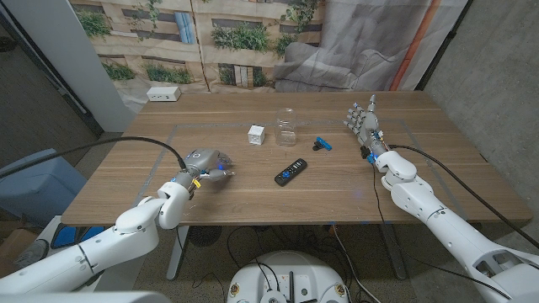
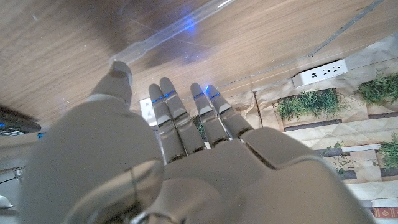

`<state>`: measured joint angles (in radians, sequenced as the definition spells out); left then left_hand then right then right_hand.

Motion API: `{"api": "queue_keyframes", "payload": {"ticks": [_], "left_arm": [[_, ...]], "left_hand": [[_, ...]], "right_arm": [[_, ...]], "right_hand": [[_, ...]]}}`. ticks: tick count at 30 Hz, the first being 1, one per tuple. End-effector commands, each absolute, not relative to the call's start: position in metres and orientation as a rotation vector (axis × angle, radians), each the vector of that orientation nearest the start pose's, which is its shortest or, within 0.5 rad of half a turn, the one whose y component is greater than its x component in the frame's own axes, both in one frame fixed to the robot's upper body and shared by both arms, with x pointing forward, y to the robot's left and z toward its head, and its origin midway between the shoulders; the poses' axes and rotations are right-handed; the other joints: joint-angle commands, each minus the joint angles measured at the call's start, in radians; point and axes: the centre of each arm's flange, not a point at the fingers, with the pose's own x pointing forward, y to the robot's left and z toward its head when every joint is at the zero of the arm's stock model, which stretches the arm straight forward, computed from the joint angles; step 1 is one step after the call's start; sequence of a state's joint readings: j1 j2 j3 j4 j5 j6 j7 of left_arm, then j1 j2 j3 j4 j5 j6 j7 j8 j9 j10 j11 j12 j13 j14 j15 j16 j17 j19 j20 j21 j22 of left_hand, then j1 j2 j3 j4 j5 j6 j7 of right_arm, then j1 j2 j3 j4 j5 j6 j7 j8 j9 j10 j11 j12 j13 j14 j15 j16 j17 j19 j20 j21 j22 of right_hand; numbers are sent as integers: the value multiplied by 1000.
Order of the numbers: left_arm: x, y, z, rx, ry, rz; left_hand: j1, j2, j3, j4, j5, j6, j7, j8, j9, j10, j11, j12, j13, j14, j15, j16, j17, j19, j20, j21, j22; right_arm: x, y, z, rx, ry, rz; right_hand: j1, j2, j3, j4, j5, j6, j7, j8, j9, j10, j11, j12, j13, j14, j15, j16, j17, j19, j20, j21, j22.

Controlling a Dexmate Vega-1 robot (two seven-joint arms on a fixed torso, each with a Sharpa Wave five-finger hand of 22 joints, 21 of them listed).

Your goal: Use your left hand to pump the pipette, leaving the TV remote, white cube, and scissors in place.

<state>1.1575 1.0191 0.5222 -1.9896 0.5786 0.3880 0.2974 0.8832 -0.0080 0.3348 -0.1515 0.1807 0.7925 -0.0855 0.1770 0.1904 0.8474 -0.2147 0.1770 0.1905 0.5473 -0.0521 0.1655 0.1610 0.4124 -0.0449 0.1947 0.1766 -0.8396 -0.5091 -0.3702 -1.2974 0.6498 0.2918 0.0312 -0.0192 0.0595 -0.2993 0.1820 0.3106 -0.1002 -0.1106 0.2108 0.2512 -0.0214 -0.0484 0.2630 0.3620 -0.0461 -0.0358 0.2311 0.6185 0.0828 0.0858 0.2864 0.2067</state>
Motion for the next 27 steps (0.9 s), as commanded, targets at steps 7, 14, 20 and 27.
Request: {"api": "queue_keyframes", "payload": {"ticks": [7,14,20,27], "left_arm": [[529,276,-65,1525,-516,121],[529,275,-61,1533,-501,70],[529,275,-59,1523,-516,24],[526,280,-54,1464,-569,43]], "left_hand": [[-47,1,-26,1,-5,-121,20,-3,-7,-161,14,-4,-4,-137,-59,1,3,-84,24,-12,-1],[-71,-3,-39,1,-7,-198,35,-3,-11,-257,43,-3,-7,-200,-36,3,4,-157,53,-17,-5],[-103,-6,-53,7,-8,-264,46,-3,-10,-345,78,-8,-9,-255,-13,1,5,-202,59,-18,-6],[-122,-3,-59,12,-7,-277,43,2,-10,-387,94,-8,-10,-271,-5,4,5,-225,71,-18,-6]], "right_arm": [[653,-291,-28,42,-594,207],[653,-291,-28,42,-594,207],[653,-291,-28,42,-594,207],[653,-291,-28,42,-594,207]], "right_hand": [[0,58,-6,1,6,3,-9,6,3,1,-2,2,2,-11,-79,6,4,5,2,4,5],[0,58,-6,1,6,2,-10,6,3,-1,1,1,2,-12,-78,6,4,5,2,4,5],[0,57,-7,0,6,3,-10,7,3,-5,-4,0,2,-11,-79,6,4,4,2,4,5],[0,57,-7,0,6,2,-10,6,3,1,-2,2,3,-11,-78,6,4,5,3,4,5]]}}
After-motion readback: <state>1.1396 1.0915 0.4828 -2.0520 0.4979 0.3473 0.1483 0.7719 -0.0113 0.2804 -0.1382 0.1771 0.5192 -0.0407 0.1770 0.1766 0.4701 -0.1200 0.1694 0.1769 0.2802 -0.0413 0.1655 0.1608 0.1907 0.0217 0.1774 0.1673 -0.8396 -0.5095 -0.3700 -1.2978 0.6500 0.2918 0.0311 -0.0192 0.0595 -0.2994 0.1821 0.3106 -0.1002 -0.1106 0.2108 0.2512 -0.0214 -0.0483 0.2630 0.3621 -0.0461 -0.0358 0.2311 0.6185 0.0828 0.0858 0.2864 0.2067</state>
